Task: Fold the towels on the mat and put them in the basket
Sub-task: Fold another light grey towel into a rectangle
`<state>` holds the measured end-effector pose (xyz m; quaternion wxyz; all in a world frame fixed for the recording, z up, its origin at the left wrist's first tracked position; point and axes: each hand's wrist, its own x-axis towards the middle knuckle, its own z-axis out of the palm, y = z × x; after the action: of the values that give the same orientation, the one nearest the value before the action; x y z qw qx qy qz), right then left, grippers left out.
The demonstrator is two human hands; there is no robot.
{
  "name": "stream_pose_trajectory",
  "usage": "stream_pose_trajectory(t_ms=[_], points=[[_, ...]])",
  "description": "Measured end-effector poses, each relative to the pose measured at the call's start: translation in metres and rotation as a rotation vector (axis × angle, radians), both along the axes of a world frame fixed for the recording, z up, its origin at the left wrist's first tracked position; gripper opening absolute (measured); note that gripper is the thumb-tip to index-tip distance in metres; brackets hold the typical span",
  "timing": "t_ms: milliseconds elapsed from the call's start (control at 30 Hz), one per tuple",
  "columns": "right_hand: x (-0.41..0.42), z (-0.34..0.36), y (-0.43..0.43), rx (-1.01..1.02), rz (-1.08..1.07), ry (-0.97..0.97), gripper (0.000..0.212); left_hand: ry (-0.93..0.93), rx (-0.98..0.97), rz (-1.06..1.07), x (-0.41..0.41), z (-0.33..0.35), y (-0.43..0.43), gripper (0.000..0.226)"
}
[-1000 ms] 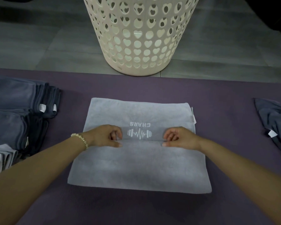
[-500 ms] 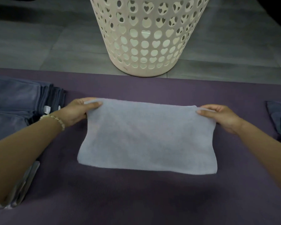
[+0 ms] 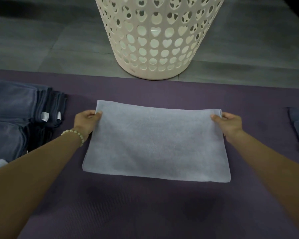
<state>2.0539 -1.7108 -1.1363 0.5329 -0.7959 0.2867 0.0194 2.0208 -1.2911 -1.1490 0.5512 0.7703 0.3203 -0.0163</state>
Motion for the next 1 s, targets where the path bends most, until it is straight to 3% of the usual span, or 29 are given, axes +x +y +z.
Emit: stream_pose_trajectory(t_ms=[100, 300, 467, 567, 600, 767, 900, 1000], points=[[0.000, 0.006, 0.004, -0.020, 0.009, 0.107, 0.031, 0.075, 0.040, -0.028, 0.002, 0.000, 0.000, 0.036], [-0.029, 0.031, -0.014, -0.063, 0.345, 0.337, 0.037, 0.181, 0.094, -0.280, -0.032, 0.019, 0.012, 0.056], [-0.082, 0.028, -0.037, 0.062, 0.520, 0.540, 0.078, 0.285, 0.029, -0.441, -0.084, 0.024, 0.012, 0.034], [-0.103, 0.021, -0.039, 0.121, 0.532, 0.578, 0.092, 0.278, -0.013, -0.464, -0.101, 0.025, 0.007, 0.029], [-0.108, 0.020, -0.038, 0.115, 0.518, 0.564, 0.090, 0.251, -0.008, -0.453, -0.105, 0.024, 0.005, 0.029], [-0.128, 0.010, -0.027, -0.031, 0.429, 0.405, 0.036, 0.107, 0.137, -0.312, -0.116, 0.020, -0.010, 0.025], [-0.140, 0.002, -0.020, -0.114, 0.298, 0.271, 0.030, 0.093, 0.201, -0.220, -0.118, 0.013, -0.012, 0.026], [-0.148, 0.002, -0.010, -0.296, 0.233, 0.201, 0.031, 0.090, 0.338, -0.123, -0.120, 0.010, -0.018, 0.029]])
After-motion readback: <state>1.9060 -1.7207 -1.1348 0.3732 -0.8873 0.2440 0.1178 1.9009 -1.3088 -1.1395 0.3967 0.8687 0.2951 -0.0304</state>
